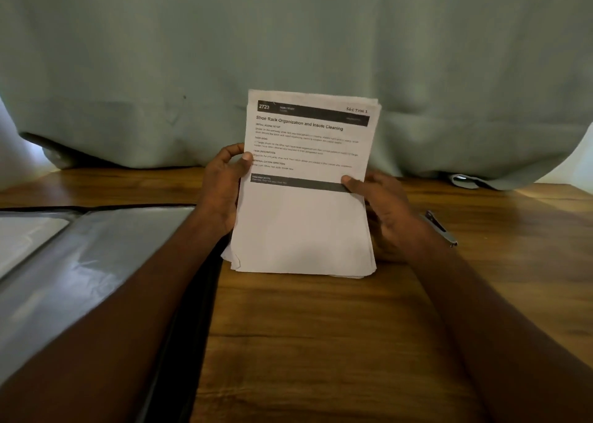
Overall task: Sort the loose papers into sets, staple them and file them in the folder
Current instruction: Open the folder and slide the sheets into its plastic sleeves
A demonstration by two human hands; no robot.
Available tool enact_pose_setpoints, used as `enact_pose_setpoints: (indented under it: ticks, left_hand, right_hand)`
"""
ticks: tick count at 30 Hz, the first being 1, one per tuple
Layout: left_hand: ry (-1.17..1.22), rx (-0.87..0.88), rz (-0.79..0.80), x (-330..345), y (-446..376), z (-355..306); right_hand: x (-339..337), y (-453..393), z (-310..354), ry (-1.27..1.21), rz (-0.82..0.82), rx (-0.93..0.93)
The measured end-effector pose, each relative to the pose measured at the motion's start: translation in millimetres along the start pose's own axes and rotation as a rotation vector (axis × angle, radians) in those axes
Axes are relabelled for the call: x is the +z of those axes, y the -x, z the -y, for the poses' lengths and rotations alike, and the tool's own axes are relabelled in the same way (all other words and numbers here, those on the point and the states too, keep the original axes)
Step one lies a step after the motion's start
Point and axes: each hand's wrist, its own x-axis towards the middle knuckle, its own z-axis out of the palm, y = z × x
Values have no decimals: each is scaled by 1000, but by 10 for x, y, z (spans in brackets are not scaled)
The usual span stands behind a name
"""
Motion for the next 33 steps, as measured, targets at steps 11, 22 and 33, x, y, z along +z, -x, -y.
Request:
enact_pose_setpoints:
  ticks: [11,22,33]
  left_hand:
    - [-37,-127,218,12,89,128]
    - [-102,-65,196,301,324,-351]
    - [-499,241,30,367,1770,-573]
  right_hand:
    - [43,68,94,-273,64,-100]
    - [57,337,387,-100,54,-244]
    - [-19,1613,353,-14,-51,-390]
